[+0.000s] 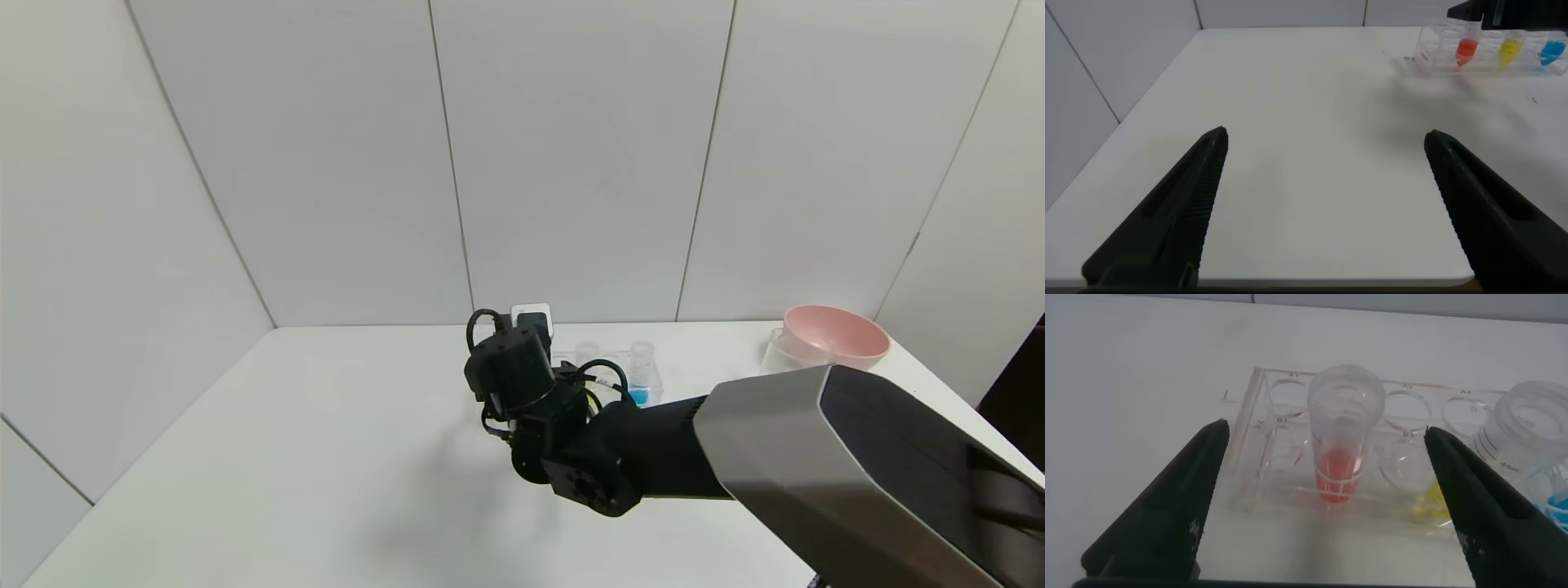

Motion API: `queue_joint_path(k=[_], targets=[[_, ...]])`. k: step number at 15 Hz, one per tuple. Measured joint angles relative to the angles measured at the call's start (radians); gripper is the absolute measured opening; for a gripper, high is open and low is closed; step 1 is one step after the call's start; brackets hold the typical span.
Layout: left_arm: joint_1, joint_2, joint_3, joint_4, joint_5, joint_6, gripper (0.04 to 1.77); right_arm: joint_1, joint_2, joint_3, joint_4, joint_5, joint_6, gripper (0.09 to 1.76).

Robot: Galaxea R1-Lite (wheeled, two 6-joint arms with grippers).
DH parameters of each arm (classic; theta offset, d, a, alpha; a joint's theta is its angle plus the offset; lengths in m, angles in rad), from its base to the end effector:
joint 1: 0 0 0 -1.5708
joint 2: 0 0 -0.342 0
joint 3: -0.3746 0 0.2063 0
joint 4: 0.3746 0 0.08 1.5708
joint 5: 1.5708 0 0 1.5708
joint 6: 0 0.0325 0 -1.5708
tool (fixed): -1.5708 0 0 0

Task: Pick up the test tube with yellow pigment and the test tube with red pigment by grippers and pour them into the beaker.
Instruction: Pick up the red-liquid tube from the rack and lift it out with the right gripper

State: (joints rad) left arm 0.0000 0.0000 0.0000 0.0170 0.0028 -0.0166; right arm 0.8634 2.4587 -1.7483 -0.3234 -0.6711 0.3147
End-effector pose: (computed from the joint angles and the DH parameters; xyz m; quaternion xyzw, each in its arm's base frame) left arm -0.0375 0.0001 0.0736 -0.0083 0.0085 0.0015 0.9999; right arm 0.3778 0.4108 0.1080 0.0212 0.1515 0.0714 0.9857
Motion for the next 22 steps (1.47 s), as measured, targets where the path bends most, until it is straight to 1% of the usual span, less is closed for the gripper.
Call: queue_joint_path(k=[2,5,17,20,22], targets=[[0.000,0.000,0.000,0.000,0.000,0.000,1.72,-0.007,0.026,-0.034,0.001,0.000,-0.010,1.71],[0.000,0.000,0.000,0.000,0.000,0.000,1.72,-0.014,0.047,-0.054,0.001,0.001,-0.020,1.71],[0.000,0.000,0.000,0.000,0.000,0.000,1.72,-0.023,0.052,-0.055,0.000,0.002,-0.022,1.71],[0.000,0.000,0.000,0.000,0.000,0.000,1.72,-0.022,0.050,-0.053,0.001,0.003,-0.022,1.22],[0.000,0.000,0.000,0.000,0.000,0.000,1.72,-0.022,0.049,-0.052,0.001,0.002,-0.023,0.96]])
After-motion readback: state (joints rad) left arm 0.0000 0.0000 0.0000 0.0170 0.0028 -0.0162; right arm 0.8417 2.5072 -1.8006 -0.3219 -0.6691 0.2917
